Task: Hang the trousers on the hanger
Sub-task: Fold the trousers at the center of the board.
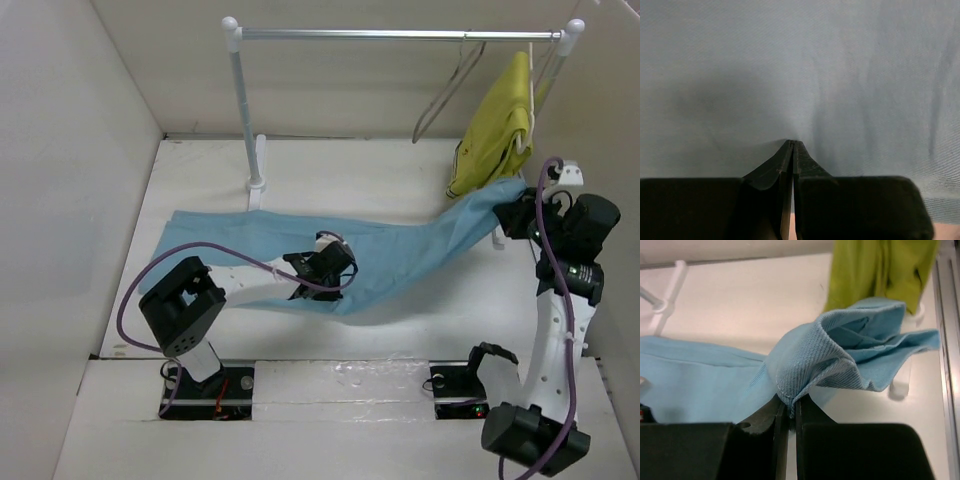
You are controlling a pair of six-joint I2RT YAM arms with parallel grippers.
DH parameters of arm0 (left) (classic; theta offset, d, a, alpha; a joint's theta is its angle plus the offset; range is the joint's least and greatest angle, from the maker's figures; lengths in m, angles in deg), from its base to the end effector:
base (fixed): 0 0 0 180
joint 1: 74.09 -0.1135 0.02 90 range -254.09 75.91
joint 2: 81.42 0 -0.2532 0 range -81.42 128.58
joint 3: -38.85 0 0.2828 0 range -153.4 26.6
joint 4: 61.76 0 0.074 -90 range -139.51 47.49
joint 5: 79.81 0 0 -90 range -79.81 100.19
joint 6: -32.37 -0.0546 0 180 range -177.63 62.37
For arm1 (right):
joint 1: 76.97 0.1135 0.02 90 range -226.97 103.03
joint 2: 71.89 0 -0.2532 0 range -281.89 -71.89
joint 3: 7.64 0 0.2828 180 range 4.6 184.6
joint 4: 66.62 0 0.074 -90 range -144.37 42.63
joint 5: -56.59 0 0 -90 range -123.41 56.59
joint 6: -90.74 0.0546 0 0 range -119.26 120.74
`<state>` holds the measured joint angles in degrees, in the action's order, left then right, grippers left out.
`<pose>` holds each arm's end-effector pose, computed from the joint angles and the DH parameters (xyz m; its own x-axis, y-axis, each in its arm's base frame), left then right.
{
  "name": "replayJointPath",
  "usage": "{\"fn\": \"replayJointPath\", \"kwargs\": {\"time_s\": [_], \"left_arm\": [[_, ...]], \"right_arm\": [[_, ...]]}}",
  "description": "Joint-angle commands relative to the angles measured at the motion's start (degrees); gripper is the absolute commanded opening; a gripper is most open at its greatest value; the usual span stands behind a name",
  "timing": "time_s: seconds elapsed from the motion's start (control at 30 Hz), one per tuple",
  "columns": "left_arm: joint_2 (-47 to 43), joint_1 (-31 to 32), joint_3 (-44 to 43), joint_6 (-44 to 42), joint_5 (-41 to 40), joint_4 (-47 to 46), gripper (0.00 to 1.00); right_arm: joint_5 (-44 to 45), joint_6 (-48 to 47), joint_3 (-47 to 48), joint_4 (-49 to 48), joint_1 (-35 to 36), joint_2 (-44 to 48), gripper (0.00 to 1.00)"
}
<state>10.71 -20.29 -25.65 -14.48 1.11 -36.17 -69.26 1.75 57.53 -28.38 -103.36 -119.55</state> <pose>0.2175 -0.2826 0.1329 -0.8519 0.0205 -0.5233 0.2171 0.9231 -0.3173 0.2200 -0.0735 0.3439 -0.3193 0.1744 -0.9315 -0.1248 0.9666 0.2238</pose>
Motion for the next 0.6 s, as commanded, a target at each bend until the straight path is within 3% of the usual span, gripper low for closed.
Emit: {"fn": "replayJointPath", "kwargs": {"time_s": [0.0, 0.13, 0.37, 0.57], "left_arm": [[1.3, 3.8, -2.2, 1.8, 0.5, -1.5, 0.0], [3.6, 6.6, -4.3, 2.4, 0.6, -1.9, 0.0], [8.4, 9.4, -8.2, 3.1, 3.9, -5.9, 0.0], [17.8, 15.5, -22.5, 2.5, 7.1, -3.9, 0.0]], "right_arm": [[1.8, -2.1, 8.9, 4.4, 4.8, 0.2, 0.0], [6.6, -1.2, 13.1, 4.9, 10.8, 1.6, 0.0], [5.0, -2.9, 24.7, 10.8, 11.4, 0.9, 0.0], [3.5, -4.3, 35.2, 12.6, 15.3, -2.9, 0.0]]}}
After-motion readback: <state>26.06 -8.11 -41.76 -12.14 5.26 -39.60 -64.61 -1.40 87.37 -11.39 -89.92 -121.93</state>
